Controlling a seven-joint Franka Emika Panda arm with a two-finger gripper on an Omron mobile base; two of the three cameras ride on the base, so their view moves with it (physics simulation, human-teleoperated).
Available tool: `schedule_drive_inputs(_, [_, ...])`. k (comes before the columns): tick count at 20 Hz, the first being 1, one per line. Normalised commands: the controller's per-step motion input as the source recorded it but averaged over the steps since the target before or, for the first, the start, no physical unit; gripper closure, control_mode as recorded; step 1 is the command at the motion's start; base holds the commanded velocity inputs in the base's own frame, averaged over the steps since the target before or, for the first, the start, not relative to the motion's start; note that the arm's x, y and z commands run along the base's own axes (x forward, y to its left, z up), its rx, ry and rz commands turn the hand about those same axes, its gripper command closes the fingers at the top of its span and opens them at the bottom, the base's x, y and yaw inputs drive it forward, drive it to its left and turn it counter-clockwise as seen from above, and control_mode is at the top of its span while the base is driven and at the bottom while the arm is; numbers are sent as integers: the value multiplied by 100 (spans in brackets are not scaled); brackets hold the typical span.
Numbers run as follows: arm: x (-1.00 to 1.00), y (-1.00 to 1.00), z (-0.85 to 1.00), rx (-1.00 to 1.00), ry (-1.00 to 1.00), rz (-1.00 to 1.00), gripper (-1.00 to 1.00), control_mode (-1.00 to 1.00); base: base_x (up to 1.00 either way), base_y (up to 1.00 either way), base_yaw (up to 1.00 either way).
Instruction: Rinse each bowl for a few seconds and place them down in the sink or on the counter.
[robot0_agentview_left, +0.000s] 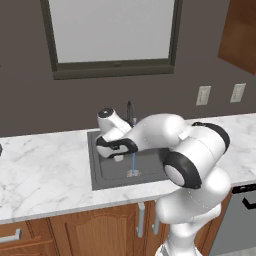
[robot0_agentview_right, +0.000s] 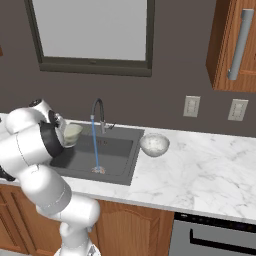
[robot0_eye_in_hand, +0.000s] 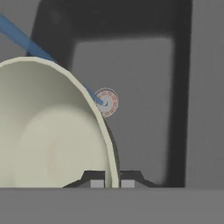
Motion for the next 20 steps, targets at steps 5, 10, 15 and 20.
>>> schedule_drive_inputs(5, [0, 30, 2, 0, 0, 0, 100, -100, 0, 0, 0])
schedule_drive_inputs(10, [0, 37, 0, 0, 0, 0, 100, -100, 0, 0, 0])
schedule_drive_inputs(15, [0, 44, 0, 0, 0, 0, 100, -100, 0, 0, 0])
schedule_drive_inputs(20, [0, 46, 0, 0, 0, 0, 100, -100, 0, 0, 0])
